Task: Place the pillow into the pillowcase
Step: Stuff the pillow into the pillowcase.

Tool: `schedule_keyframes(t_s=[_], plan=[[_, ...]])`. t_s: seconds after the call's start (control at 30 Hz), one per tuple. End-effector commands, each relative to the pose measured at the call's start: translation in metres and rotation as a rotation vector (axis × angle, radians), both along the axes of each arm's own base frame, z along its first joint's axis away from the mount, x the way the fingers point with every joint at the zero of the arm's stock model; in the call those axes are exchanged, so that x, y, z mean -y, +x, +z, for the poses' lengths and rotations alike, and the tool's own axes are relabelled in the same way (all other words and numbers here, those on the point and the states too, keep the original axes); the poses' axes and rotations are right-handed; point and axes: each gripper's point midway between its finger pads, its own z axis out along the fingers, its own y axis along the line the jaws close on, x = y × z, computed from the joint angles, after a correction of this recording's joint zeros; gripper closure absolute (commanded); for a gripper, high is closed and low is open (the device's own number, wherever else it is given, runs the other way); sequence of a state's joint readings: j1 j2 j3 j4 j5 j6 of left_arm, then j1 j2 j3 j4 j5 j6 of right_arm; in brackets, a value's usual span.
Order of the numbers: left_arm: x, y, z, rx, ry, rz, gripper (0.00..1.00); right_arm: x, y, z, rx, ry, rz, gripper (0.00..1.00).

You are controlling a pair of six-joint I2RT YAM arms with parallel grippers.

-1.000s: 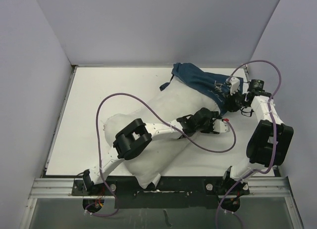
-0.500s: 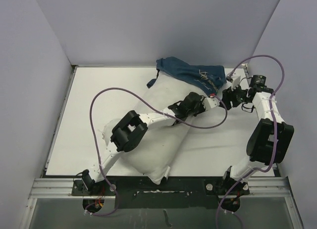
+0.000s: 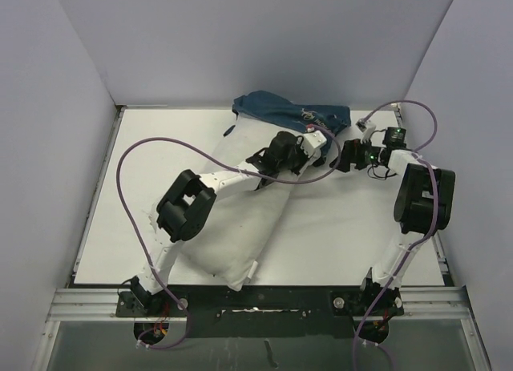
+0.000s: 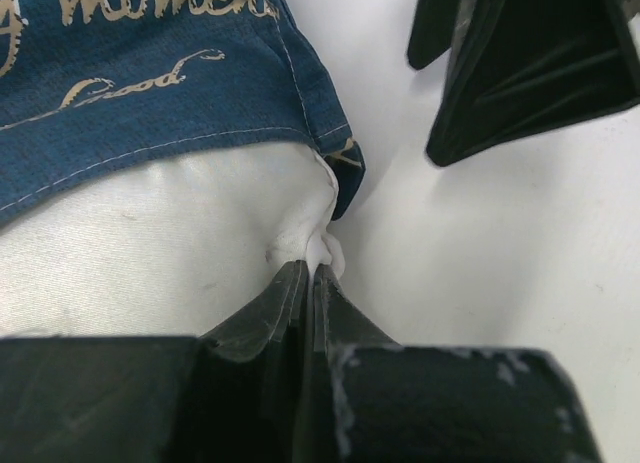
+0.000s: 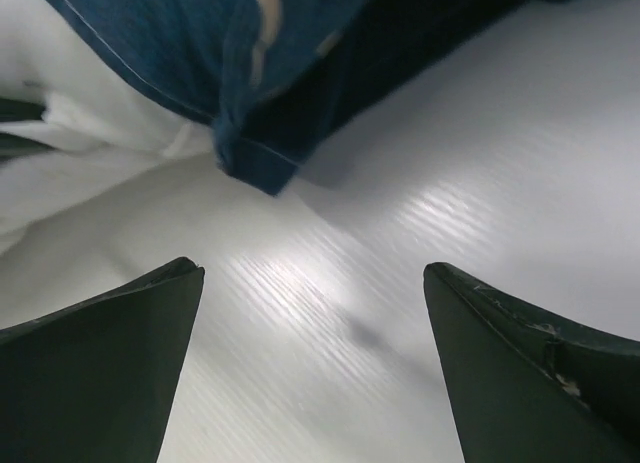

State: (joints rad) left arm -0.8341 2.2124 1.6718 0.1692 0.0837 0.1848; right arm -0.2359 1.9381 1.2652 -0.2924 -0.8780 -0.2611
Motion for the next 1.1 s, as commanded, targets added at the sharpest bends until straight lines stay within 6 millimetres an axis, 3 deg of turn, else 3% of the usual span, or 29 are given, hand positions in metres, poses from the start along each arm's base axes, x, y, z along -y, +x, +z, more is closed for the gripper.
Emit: schedule_keyframes(t_s=[0.0,0.17,0.3,0.43,0.53,0.67,0.7,0.93,1.07], plan=[[-0.004,0.000,0.074,0.054,-0.137,0.004,1.00,-0.048,0.035,0.046,0.186,0.093,0.047,0.02],[-0.014,0.001,0.094,0.064,-0.155,0.010,1.00,-0.064,0.057,0.035,0.245,0.070,0.080,0.02],[-0.020,0.000,0.106,0.075,-0.161,0.014,1.00,-0.066,0.062,0.025,0.292,0.032,0.133,0.19],[-0.024,0.000,0.114,0.089,-0.162,0.017,1.00,-0.071,0.057,0.025,0.333,0.025,0.211,0.26],[-0.026,0.000,0.117,0.093,-0.161,0.014,1.00,-0.076,0.055,0.034,0.376,0.041,0.262,0.46],[-0.031,0.002,0.117,0.093,-0.150,0.017,1.00,-0.086,0.050,0.048,0.404,0.092,0.329,0.93],[-0.032,0.003,0.117,0.092,-0.150,0.017,1.00,-0.089,0.047,0.053,0.417,0.105,0.349,0.99],[-0.043,0.011,0.113,0.060,-0.176,0.037,1.00,-0.111,0.023,0.092,0.442,0.235,0.436,1.00],[-0.060,0.028,0.109,0.031,-0.196,0.097,1.00,-0.126,-0.017,0.123,0.373,0.341,0.536,1.00]])
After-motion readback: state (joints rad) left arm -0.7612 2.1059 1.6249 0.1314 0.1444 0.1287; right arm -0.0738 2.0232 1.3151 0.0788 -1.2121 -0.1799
